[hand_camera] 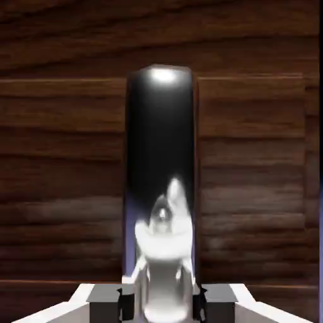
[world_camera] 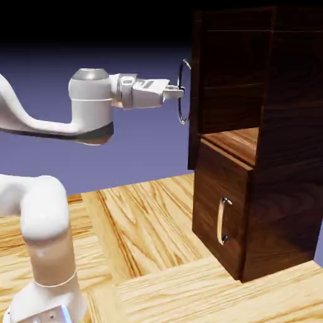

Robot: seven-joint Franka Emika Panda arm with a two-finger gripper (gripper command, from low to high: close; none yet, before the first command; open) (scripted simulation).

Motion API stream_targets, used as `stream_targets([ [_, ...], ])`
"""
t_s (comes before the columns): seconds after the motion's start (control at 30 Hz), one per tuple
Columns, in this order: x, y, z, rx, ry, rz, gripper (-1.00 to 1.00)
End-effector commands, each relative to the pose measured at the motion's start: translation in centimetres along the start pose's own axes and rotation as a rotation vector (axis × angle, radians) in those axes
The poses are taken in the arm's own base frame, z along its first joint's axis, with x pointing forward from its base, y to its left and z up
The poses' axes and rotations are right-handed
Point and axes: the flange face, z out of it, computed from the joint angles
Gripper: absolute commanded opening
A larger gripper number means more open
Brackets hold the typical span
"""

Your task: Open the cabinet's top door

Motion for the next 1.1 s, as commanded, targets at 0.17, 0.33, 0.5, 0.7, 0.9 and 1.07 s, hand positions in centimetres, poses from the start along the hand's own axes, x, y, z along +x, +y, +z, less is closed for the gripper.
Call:
stream_targets([
  [0.17, -1.8, -1.8, -3.5, -0.114, 0.113, 0.001, -1.00],
  [0.33, -3.8, -3.8, -6.3, -0.215, 0.214, 0.001, -1.00],
  [0.5, -6.2, -6.2, -8.8, -0.324, 0.322, 0.001, -1.00],
  [0.7, -9.6, -9.6, -11.2, -0.462, 0.460, 0.001, -1.00],
  [0.9, -12.8, -12.8, -12.5, -0.583, 0.582, 0.000, -1.00],
  [1.07, -14.6, -14.6, -12.9, -0.649, 0.646, 0.000, 1.00],
])
